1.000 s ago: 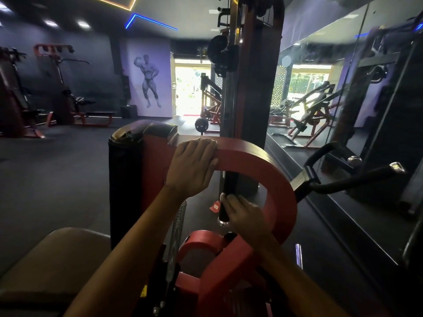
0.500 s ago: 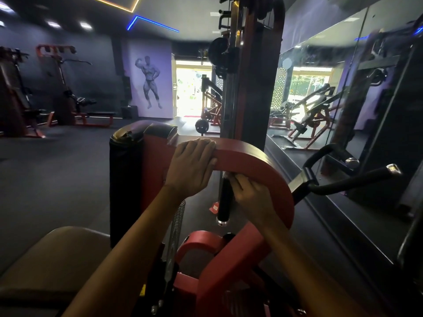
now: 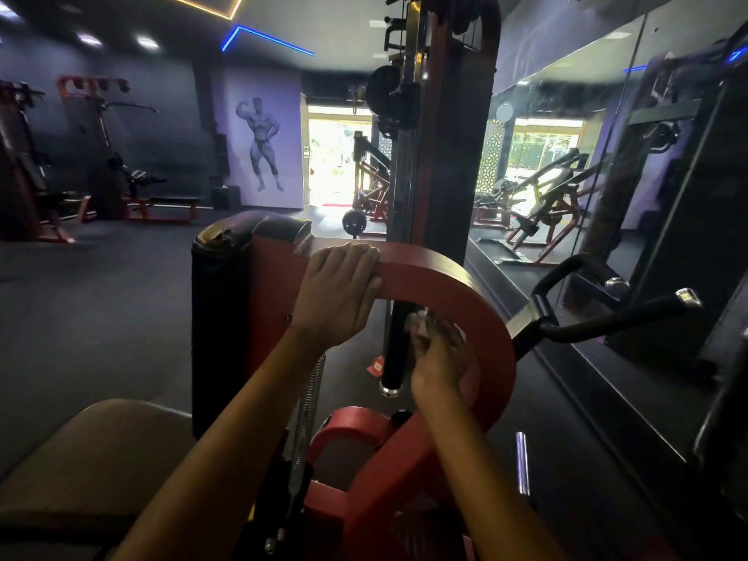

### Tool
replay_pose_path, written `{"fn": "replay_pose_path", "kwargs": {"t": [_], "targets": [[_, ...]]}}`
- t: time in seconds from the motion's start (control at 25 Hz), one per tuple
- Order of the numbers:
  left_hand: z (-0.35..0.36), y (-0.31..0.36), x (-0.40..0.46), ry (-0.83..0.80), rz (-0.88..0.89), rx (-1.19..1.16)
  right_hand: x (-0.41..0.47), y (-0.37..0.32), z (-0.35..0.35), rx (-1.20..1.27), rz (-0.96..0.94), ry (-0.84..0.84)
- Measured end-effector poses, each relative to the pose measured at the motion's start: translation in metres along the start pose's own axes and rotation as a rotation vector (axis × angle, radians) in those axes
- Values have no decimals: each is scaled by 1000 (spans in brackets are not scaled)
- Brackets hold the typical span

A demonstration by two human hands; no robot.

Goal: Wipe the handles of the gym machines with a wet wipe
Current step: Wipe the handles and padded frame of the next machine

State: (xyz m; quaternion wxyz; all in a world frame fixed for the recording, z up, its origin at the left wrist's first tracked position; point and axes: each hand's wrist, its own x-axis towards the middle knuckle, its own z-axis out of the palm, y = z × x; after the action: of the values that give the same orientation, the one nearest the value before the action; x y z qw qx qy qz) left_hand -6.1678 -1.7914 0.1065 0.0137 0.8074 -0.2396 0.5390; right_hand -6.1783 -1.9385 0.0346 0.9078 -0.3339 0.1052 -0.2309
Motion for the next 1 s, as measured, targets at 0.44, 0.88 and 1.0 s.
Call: {"fn": "replay_pose_path", "kwargs": {"t": [0.44,0.88,1.0], "targets": [[4,0,-2,2,-11,13,1,8,-8,-705,-443,-157],[-1,5,-2,-42,-40,0,-10,44,-57,-1010,-110,-70],[-1,5,-2,-45,-37,4,-6,40,-51,-974,-13,-7]]}}
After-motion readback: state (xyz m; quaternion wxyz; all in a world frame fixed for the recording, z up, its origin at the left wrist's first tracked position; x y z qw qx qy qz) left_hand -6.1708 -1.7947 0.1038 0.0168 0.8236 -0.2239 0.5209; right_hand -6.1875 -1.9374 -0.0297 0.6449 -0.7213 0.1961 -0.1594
